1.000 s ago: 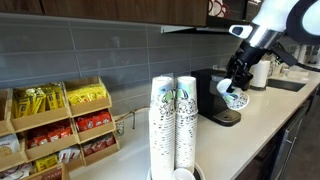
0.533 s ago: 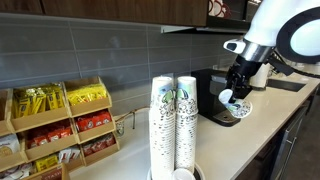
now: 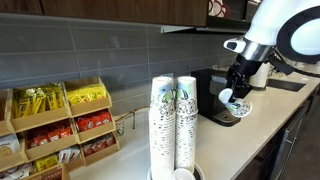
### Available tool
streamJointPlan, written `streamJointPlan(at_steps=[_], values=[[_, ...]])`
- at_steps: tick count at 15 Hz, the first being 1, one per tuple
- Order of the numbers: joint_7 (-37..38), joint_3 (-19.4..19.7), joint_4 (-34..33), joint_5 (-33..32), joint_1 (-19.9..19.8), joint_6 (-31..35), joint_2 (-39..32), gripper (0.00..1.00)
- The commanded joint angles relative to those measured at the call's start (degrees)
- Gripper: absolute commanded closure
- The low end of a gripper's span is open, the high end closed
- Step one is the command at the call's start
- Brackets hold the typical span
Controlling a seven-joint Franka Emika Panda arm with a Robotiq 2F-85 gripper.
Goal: Pick up one paper cup from the stack on the right and place it the right way up on the kitchen counter
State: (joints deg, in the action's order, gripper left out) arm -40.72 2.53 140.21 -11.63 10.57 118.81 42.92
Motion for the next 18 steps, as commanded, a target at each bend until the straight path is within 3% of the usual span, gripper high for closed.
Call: streamJointPlan(at_steps=[1, 5, 10, 18], values=[[-1.50, -0.12, 2.35, -1.91, 0.27, 0.91, -1.65, 0.61], [-2.83, -1.02, 6.59, -4.68, -0.02, 3.43, -4.73, 0.61], [-4.56, -1.19, 11.78, -8.46, -0.51, 11.48, -9.89, 0.61], [-4.97, -2.31, 14.25, -14.43, -2.14, 21.37, -19.41, 0.61]])
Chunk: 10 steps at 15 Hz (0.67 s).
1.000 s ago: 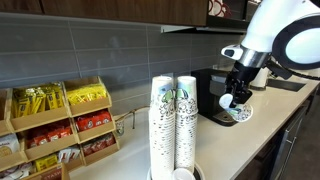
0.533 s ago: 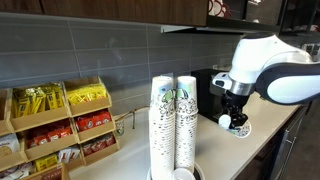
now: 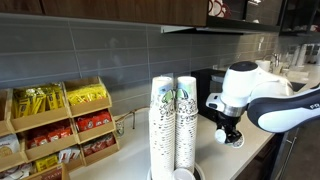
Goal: Pick up one paper cup from the stack on the right and place it the right way up on the kitchen counter
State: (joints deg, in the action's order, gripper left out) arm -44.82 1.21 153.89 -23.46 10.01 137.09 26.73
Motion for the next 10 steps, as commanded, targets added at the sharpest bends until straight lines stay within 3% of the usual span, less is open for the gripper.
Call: streamJointPlan(at_steps=[1, 10], values=[[-1.26, -0.93, 0.57, -2.70, -1.60, 3.88, -4.35, 0.61], [-4.84, -1.57, -0.07, -2.26, -1.72, 6.25, -10.93, 0.61]])
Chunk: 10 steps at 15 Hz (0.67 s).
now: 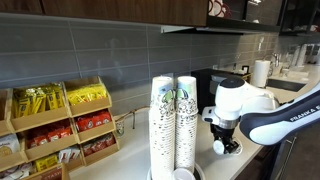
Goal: Pick up one paper cup from the stack on the right and place it the right way up on the kitchen counter
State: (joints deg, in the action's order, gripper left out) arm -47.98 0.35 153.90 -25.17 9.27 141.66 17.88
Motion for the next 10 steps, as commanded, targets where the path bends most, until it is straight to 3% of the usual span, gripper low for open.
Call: streamJointPlan(at_steps=[1, 3, 7, 8, 10], values=[[-2.13, -0.72, -0.15, -0.35, -0.95, 1.82, -2.31, 0.61], [-2.70, -0.80, -0.21, -0.17, -0.95, 2.00, -2.78, 0.34], [-2.76, -1.00, -0.32, -0.42, -1.33, 1.95, -3.69, 0.27], [-2.79, -0.97, -0.32, -0.44, -1.42, 2.00, -3.86, 0.12], [-2.84, -0.95, -0.33, -0.50, -1.61, 2.04, -4.13, 0.06]])
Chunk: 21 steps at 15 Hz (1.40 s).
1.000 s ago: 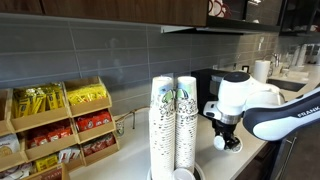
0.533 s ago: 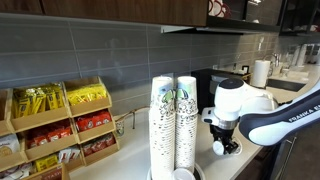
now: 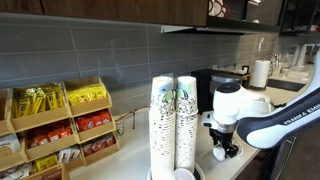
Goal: Pick up one paper cup from the stack on the right and place it the right way up on the kitchen counter
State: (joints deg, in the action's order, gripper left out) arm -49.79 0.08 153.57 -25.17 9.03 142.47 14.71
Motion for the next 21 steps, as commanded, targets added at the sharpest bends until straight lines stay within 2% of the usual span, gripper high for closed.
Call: streamJointPlan(at_steps=[1, 8, 11, 13, 16, 21], values=[[-1.06, -0.67, -0.01, -0.49, -1.45, 1.21, -1.06, 0.00], [-0.62, -0.67, -0.56, -0.11, -2.03, 0.58, -0.54, 0.01], [0.34, -0.10, -1.74, 3.30, -2.05, -1.17, 2.47, 0.00], [1.65, 0.69, -2.85, 6.63, -2.52, -3.52, 5.05, 0.00], [4.39, 2.23, -4.74, 9.91, -4.69, -10.97, 8.25, 0.00], [6.18, 7.03, -6.63, 15.36, -7.61, -20.70, 10.86, 0.00]])
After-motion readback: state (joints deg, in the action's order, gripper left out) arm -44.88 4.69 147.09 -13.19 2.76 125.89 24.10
